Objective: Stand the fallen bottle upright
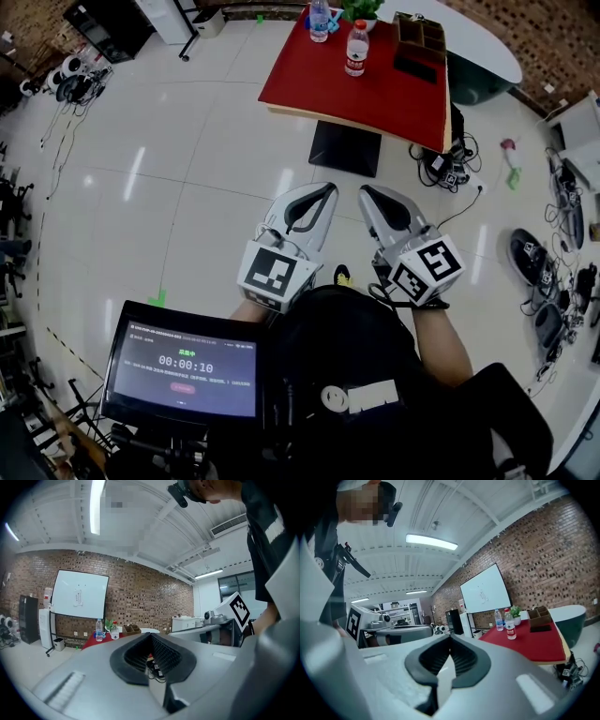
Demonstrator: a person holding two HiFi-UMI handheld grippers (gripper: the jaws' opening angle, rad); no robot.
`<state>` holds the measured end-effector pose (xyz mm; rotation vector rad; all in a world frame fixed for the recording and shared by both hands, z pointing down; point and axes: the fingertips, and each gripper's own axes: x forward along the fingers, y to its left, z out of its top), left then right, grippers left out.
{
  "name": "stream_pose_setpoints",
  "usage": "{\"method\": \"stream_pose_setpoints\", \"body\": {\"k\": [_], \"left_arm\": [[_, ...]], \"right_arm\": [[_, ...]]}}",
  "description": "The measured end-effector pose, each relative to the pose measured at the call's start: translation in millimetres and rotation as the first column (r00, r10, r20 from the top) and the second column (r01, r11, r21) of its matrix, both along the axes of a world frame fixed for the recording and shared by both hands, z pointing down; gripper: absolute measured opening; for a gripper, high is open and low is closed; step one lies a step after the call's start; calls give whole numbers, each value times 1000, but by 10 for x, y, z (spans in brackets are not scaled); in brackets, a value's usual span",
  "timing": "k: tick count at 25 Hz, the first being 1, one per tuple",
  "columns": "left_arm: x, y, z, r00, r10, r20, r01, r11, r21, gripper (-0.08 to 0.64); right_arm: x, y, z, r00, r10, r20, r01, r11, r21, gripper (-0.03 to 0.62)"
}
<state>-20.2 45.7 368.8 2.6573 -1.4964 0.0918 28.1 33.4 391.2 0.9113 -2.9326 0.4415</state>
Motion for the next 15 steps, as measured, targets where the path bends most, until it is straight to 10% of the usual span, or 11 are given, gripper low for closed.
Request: {"method": "stream_pose_setpoints", "body": {"k": [15], "left_arm": [[29,119,20,1000,-13,0,13,1000,-4,5]], "right_arm": [[65,77,-20,1000,19,17,-19,1000,2,3]]}}
